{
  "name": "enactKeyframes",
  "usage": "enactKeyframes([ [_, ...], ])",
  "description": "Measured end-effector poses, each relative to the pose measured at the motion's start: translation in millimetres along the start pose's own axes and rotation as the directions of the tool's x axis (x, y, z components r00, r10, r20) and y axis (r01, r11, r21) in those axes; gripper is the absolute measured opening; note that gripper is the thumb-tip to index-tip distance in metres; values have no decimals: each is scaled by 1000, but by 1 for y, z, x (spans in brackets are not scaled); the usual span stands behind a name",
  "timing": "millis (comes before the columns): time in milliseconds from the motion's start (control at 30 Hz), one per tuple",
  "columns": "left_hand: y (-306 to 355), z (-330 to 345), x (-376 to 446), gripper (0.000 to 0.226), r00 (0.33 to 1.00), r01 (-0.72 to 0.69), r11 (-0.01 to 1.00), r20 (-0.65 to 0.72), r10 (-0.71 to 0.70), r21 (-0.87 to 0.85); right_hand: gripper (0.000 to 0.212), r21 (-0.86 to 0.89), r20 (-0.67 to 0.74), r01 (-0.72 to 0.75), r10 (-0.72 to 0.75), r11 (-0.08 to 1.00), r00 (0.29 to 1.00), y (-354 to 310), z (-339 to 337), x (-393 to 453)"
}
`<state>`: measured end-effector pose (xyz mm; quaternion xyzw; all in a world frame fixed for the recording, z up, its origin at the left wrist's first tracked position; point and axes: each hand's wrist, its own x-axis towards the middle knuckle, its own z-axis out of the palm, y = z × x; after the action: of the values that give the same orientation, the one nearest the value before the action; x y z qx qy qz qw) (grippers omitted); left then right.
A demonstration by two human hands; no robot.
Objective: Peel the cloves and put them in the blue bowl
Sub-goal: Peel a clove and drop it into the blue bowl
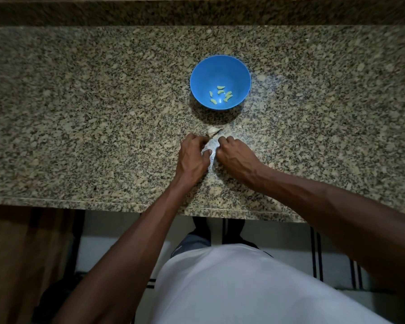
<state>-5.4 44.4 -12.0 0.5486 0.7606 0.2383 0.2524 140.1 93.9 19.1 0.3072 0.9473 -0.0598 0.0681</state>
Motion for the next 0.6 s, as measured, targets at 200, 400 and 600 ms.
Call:
enactKeyframes([
  [200,7,-6,-3,29,995,94,963,51,-84,-254,14,765,142,-381,440,519,886,35,3,5],
  [400,17,-9,-8,25,992,117,848,96,-79,-517,12,929,274,-356,452,106,849,41,7,-12],
  [600,16,-7,-1,13,1000,13,913,22,-5,-408,19,877,198,-360,445,318,874,32,-6,-11],
])
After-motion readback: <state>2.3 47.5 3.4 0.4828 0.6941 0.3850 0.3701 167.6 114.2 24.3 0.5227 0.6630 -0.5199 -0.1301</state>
